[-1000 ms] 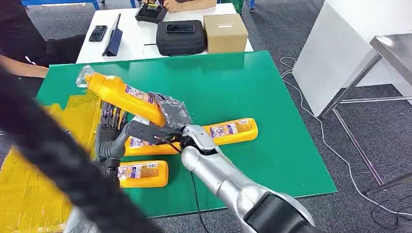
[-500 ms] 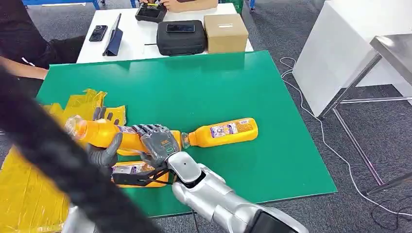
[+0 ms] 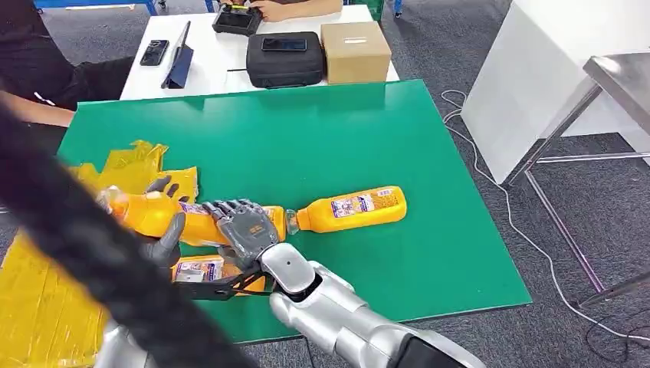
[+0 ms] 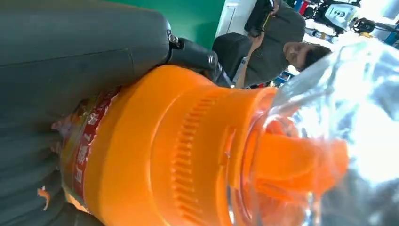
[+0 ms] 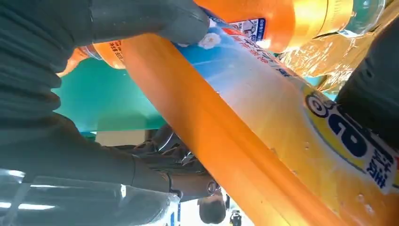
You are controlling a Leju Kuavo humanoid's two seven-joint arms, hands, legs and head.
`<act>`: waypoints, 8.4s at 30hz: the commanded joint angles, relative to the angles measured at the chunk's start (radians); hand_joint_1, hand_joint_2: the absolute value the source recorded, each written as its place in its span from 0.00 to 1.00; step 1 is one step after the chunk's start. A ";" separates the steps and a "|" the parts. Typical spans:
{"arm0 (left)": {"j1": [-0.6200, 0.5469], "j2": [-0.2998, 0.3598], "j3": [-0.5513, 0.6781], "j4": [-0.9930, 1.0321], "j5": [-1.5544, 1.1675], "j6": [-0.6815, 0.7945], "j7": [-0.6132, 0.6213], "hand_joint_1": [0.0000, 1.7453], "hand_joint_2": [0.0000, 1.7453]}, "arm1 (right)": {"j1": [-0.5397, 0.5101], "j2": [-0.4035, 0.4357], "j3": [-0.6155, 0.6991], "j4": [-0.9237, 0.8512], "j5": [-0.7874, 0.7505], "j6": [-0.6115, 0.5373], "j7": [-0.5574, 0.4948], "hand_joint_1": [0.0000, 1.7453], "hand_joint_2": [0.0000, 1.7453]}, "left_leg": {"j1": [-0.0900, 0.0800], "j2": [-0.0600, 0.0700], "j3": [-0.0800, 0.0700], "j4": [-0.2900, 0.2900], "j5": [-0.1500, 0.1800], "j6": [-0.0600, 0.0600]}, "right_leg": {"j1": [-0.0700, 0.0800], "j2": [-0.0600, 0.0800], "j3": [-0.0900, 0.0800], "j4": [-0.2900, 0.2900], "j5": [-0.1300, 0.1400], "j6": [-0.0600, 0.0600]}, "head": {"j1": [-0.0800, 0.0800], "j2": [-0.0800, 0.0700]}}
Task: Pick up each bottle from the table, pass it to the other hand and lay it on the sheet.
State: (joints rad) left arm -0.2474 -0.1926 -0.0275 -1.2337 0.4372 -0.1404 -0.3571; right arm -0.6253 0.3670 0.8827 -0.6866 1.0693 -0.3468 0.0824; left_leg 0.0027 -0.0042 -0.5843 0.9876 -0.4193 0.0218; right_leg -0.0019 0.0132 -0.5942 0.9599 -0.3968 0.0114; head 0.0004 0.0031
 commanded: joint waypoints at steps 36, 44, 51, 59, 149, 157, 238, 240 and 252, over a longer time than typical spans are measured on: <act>-0.011 0.053 0.082 -0.104 -0.208 0.176 -0.031 1.00 1.00 | 0.163 -0.196 -0.365 -0.409 0.012 -0.071 0.029 0.00 0.00 | 0.000 -0.001 0.005 -0.001 -0.002 -0.001 | 0.000 -0.003 0.006 -0.001 -0.003 0.000 | 0.000 0.000; -0.186 0.186 0.115 -0.030 -0.801 0.559 0.011 1.00 1.00 | 0.234 -0.268 -0.406 -0.511 -0.070 -0.044 -0.044 0.00 0.00 | 0.001 -0.002 0.001 0.000 -0.001 -0.001 | 0.001 -0.003 0.002 -0.001 -0.001 0.000 | 0.000 0.000; -0.360 0.205 0.121 0.269 -1.332 0.839 0.069 1.00 1.00 | 0.179 -0.250 -0.353 -0.431 -0.133 -0.025 -0.059 0.00 0.00 | 0.000 -0.004 0.004 -0.001 0.001 -0.002 | 0.001 -0.005 0.005 -0.001 -0.001 0.000 | 0.000 0.000; -0.413 0.092 0.351 0.341 -1.617 0.839 -0.046 1.00 1.00 | 0.159 -0.255 -0.322 -0.403 -0.182 -0.033 -0.072 0.00 0.00 | 0.000 -0.002 0.006 -0.001 0.000 -0.002 | 0.000 -0.003 0.007 -0.001 -0.002 0.001 | 0.000 0.000; 0.127 -0.010 0.057 -0.337 -0.179 0.602 -0.190 0.00 0.00 | 0.278 -0.273 -0.103 -0.394 -0.269 0.225 -0.022 0.00 1.00 | 0.000 0.000 0.005 -0.001 -0.005 -0.002 | 0.000 -0.001 0.006 -0.002 -0.005 0.003 | 0.000 0.000; 0.122 -0.011 0.045 -0.316 -0.170 0.594 -0.186 0.00 0.00 | 0.293 -0.255 -0.064 -0.365 -0.200 0.204 0.021 0.00 1.00 | 0.000 0.000 0.006 -0.002 -0.005 -0.003 | 0.000 0.000 0.006 -0.002 -0.005 0.003 | 0.000 0.000; 0.022 -0.053 -0.006 -0.288 -0.150 0.551 -0.183 0.00 0.00 | 0.058 -0.018 0.067 0.105 0.046 0.156 0.171 0.00 1.00 | 0.000 -0.001 0.005 -0.001 -0.004 -0.003 | 0.000 -0.002 0.006 -0.001 -0.004 0.003 | 0.000 0.000; 0.022 -0.055 -0.005 -0.288 -0.151 0.550 -0.183 0.00 0.00 | 0.058 -0.018 0.070 0.105 0.039 0.159 0.170 0.00 1.00 | 0.000 -0.001 0.006 -0.001 -0.005 -0.003 | 0.000 -0.002 0.007 -0.001 -0.005 0.003 | 0.000 0.000; 0.014 -0.056 -0.001 -0.281 -0.149 0.541 -0.181 0.00 0.00 | 0.053 -0.018 0.110 0.112 0.007 0.179 0.172 0.00 1.00 | 0.000 -0.001 0.006 -0.001 -0.004 -0.003 | 0.000 -0.002 0.007 -0.001 -0.005 0.003 | 0.000 0.000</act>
State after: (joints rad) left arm -0.1940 -0.2457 -0.0423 -1.5694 0.2823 0.4070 -0.5417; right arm -0.5231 0.3647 0.9144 -0.6329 1.0975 -0.1919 0.2514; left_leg 0.0023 -0.0043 -0.5828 0.9875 -0.4223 0.0201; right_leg -0.0027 0.0139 -0.5924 0.9595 -0.3994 0.0139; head 0.0004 0.0034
